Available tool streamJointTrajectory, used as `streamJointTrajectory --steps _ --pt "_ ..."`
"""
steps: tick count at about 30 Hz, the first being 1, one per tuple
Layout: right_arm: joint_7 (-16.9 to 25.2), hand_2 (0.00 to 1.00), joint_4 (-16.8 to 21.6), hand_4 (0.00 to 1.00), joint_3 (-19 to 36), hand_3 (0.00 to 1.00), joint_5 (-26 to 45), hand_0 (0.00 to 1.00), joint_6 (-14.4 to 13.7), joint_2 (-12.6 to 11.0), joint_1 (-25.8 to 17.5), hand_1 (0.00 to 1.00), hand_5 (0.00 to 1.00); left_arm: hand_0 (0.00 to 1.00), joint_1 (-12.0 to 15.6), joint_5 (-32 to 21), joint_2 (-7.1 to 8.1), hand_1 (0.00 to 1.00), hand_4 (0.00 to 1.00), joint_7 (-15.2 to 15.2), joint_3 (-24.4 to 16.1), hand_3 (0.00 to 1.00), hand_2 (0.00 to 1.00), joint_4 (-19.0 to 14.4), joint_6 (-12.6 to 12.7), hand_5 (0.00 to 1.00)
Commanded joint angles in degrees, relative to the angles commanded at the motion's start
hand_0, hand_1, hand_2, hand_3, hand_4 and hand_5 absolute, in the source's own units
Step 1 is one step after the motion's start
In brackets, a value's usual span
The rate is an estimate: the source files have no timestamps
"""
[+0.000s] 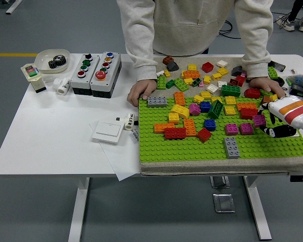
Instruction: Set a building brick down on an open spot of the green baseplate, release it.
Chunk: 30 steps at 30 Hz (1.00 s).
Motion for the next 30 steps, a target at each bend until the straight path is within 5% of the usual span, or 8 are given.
streamJointTrajectory --steps 14,30 --pt "0.36 0.319 6.64 0.574 -5.39 0.493 3.45 0.319 2.63 -0.81 -0.37 0.247 0.299 0.607 -0.11 -0.66 0.01 0.68 0.558 -0.21 0.34 0.545 0.643 -0.02 0.13 0.599" --pt "-1.05 0.32 7.95 0.572 -5.78 0.499 5.24 0.319 4.51 -0.43 -1.19 0.251 0.298 0.605 -0.13 -0.47 0.08 0.68 0.558 -0.17 0.37 0.546 0.643 -0.06 0.03 0.599"
